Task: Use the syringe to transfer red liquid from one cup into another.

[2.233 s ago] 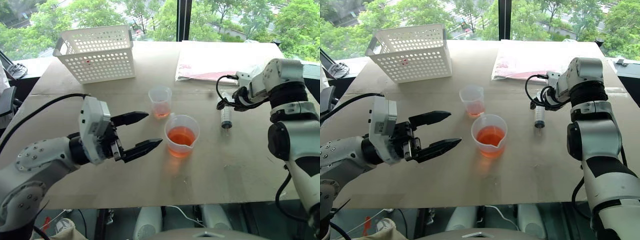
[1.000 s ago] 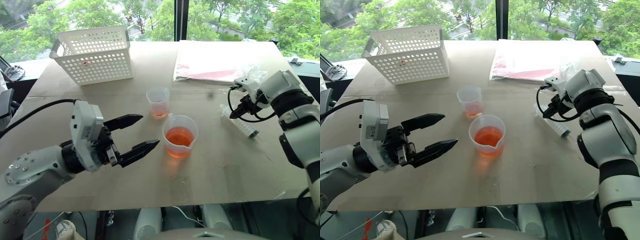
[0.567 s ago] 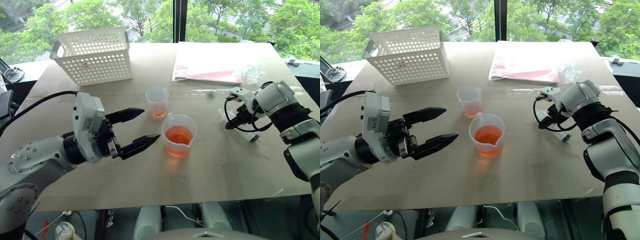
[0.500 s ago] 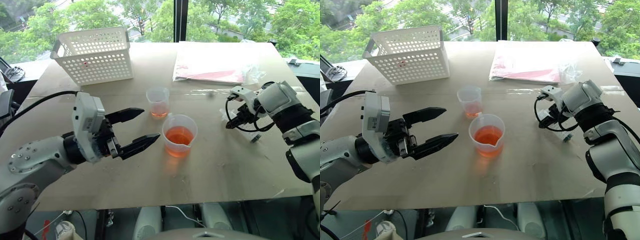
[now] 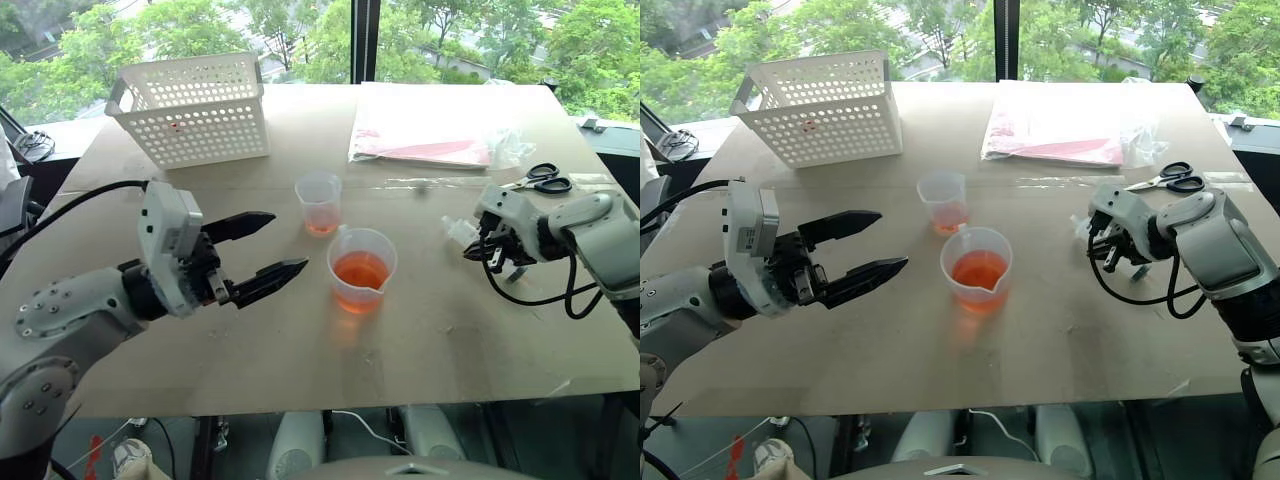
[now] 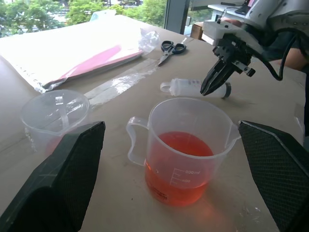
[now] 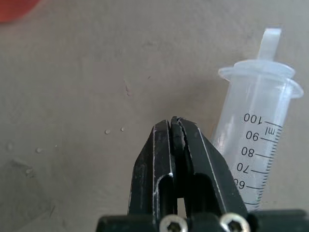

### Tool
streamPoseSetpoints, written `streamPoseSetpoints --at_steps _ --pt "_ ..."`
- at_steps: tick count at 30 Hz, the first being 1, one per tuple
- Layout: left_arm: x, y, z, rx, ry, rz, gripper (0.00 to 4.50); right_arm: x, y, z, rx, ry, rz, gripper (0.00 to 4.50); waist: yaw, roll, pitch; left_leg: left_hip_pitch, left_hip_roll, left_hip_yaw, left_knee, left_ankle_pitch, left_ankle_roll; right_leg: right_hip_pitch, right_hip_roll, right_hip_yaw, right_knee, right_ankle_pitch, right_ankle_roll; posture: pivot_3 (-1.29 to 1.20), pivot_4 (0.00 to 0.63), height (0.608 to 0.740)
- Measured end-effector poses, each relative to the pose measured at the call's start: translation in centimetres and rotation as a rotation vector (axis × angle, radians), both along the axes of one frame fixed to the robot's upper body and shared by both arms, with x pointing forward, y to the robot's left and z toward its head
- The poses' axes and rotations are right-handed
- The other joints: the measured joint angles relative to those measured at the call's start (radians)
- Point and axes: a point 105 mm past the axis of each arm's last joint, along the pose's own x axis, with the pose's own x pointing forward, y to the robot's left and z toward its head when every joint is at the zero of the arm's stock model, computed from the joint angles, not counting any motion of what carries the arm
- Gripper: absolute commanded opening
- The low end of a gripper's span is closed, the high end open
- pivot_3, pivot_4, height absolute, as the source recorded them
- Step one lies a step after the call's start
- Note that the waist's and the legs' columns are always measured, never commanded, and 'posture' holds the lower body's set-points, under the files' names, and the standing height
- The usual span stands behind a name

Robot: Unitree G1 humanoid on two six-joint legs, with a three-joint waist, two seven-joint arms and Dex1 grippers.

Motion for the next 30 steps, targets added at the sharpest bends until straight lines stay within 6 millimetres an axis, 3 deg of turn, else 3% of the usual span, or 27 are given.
streamPoseSetpoints --at_steps 2,6,9,10,15,17,23,30 --pt "0.1 0.1 0.0 0.001 0.002 0.0 4.5 0.5 -0.4 0.8 0.016 -0.018 -0.043 0.93 0.002 0.0 0.0 0.0 0.0 -0.001 0.0 0.0 0.0 0.0 0.0 -0.001 0.0 0.0 0.0 0.0 0.15 0.74" --pt "0.1 0.2 -0.1 0.001 0.004 0.0 4.5 1.4 -0.5 2.7 0.077 -0.047 -0.122 2.79 0.005 0.0 0.0 -0.001 0.0 -0.001 -0.002 0.0 0.0 0.0 0.0 -0.001 0.0 0.0 0.0 0.0 0.15 0.74" --pt "0.1 0.2 -0.1 0.002 0.002 0.0 4.5 2.6 -0.9 2.5 0.096 -0.039 -0.22 4.23 0.004 0.0 0.0 -0.001 0.0 -0.001 -0.002 0.0 0.0 0.0 0.0 -0.001 -0.001 0.0 0.0 0.0 0.15 0.74" --pt "0.1 0.2 0.0 0.002 0.002 0.0 4.5 3.0 -1.0 2.1 0.101 -0.022 -0.253 4.45 0.004 0.0 0.0 -0.001 0.0 -0.001 -0.002 0.0 0.0 0.0 0.0 -0.001 -0.001 0.0 0.0 0.0 0.15 0.74" --pt "0.1 0.0 -0.1 0.005 0.0 -0.006 4.5 3.8 -0.7 0.2 0.099 0.104 -0.335 4.45 0.004 0.0 0.0 -0.001 0.0 -0.001 -0.002 0.0 0.0 0.0 0.0 -0.001 -0.001 0.0 0.0 0.0 0.15 0.74" --pt "0.1 0.0 -0.1 0.005 0.002 -0.002 4.5 3.9 -0.6 -0.1 0.099 0.142 -0.341 3.93 0.004 0.0 0.0 -0.001 0.0 -0.001 -0.002 0.0 0.0 0.0 0.0 -0.001 -0.001 0.0 0.0 0.0 0.15 0.74" --pt "-0.5 -0.2 -0.3 0.007 0.007 0.001 4.5 4.1 -0.3 -0.9 0.071 0.183 -0.304 1.43 0.004 0.0 0.0 -0.001 0.0 -0.001 -0.002 0.0 0.0 0.0 0.0 -0.001 -0.001 0.0 0.0 0.0 0.15 0.74" --pt "-1.0 -0.3 -0.4 0.004 0.023 -0.033 4.5 3.3 -1.0 -1.1 -0.014 0.149 -0.177 1.42 0.005 0.0 0.0 -0.001 0.0 -0.001 -0.002 0.0 0.0 0.0 0.0 -0.001 -0.001 0.0 0.0 0.0 0.15 0.74"
